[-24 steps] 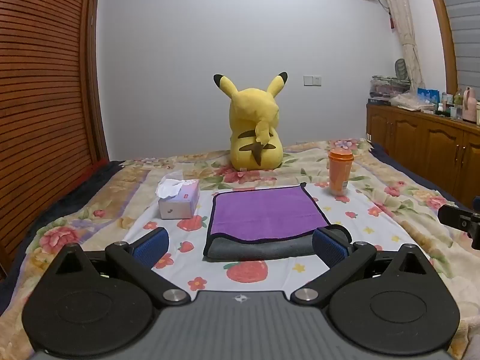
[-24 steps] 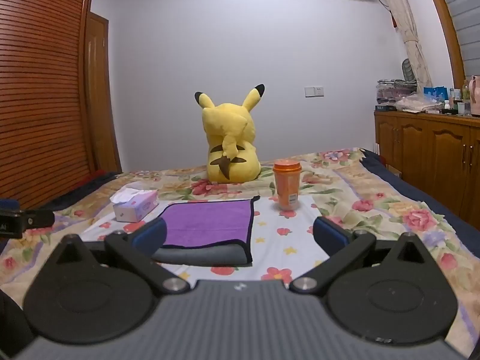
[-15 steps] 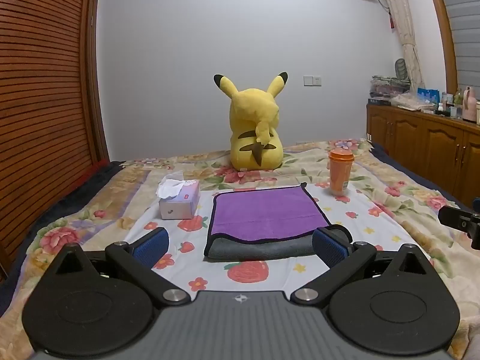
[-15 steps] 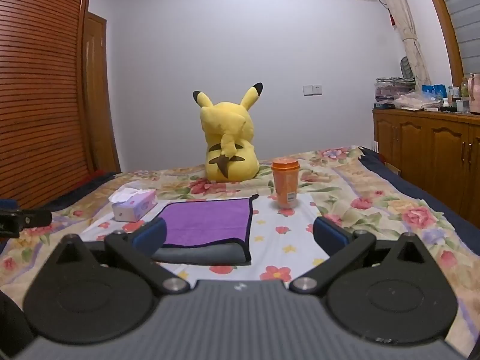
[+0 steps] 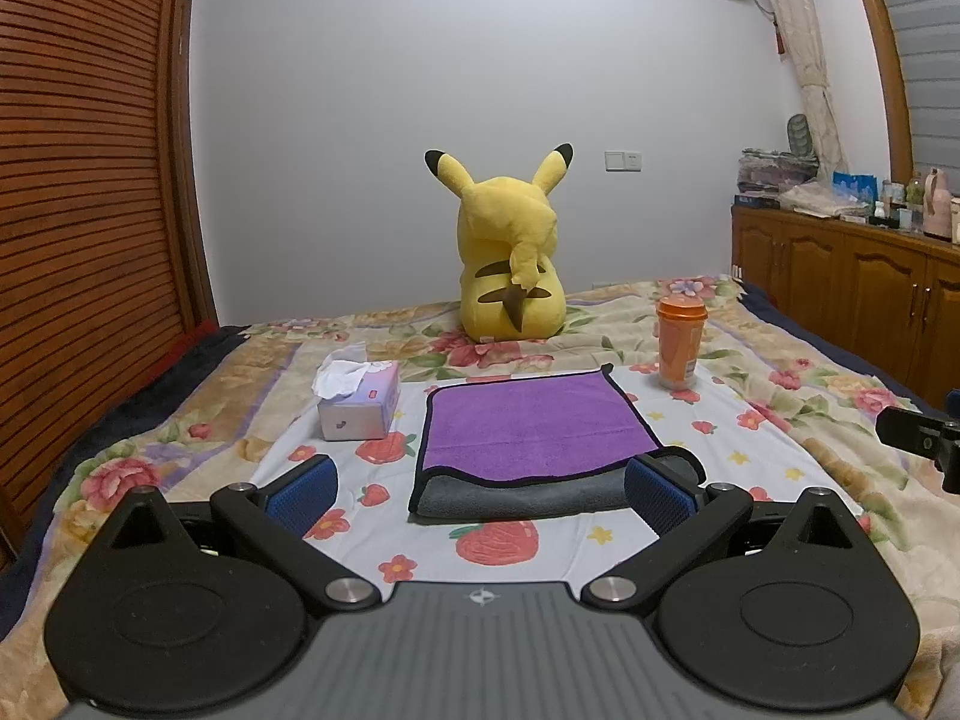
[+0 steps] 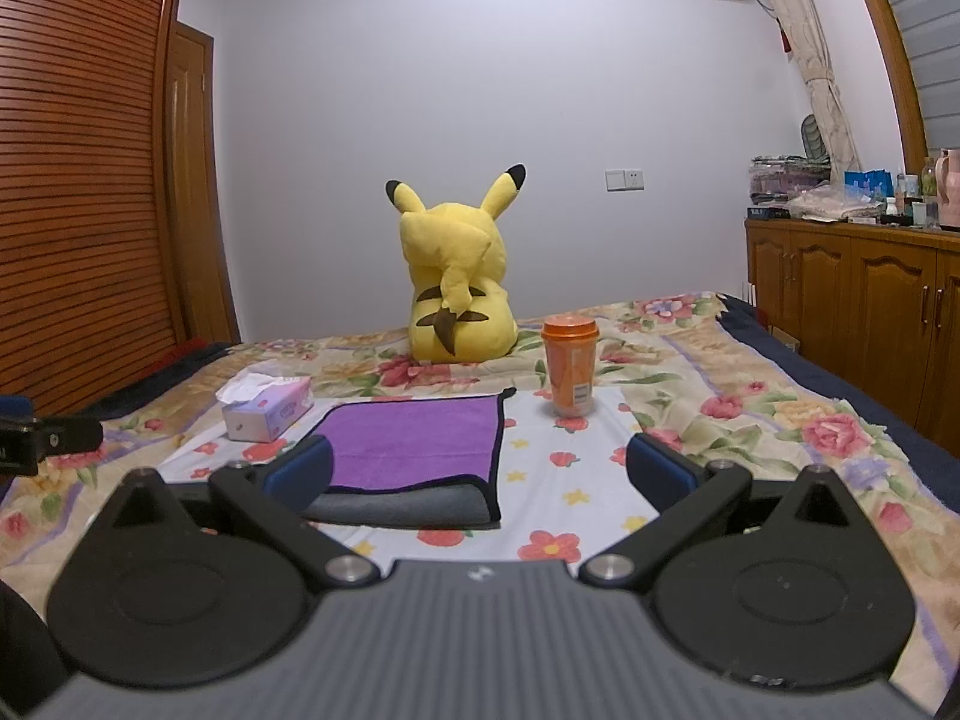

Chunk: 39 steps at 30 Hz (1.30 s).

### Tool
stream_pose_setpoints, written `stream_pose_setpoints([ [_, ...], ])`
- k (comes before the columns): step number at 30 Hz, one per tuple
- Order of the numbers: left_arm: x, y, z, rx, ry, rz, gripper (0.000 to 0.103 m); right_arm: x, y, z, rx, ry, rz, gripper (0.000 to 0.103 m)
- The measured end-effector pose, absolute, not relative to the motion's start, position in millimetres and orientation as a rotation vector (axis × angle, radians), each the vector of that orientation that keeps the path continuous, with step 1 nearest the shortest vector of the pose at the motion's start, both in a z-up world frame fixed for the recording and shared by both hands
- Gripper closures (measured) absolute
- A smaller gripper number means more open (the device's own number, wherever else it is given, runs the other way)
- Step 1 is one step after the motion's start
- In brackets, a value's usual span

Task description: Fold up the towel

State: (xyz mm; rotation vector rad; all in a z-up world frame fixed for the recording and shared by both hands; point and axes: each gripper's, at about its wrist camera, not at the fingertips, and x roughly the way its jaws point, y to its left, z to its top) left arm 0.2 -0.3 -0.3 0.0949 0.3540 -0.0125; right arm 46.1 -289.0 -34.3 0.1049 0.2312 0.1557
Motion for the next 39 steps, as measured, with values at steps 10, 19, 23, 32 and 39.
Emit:
stream_pose_setpoints([
  [10,0.6,0.2,-2.5,0.096,0.354,-0.012,0.000,46.4,-288.9,-35.2,0.104,0.231,0.155,0.000],
  [19,-3.0,-1.9,-5.7,0.098,0.353,-0.012,0.000,46.4,-289.1,-35.0,0.104,0.232,0.154,0.000],
  [23,-2.6,-2.3,-5.0,0.099,0.355,-0.012,0.000,46.4,-289.3,-34.9,0.104,0.232,0.154,0.000],
  [32,-2.3,-1.0,-5.8,0.102,0.354,-0.011,0.000,46.5,-289.7,-34.9,0.104,0.232,0.152,0.000],
  [39,-2.4,-0.7,-6.6,0.102,0.354,-0.010,0.000,46.6,-289.8,-34.8,0.103,0.232,0.153,0.000],
])
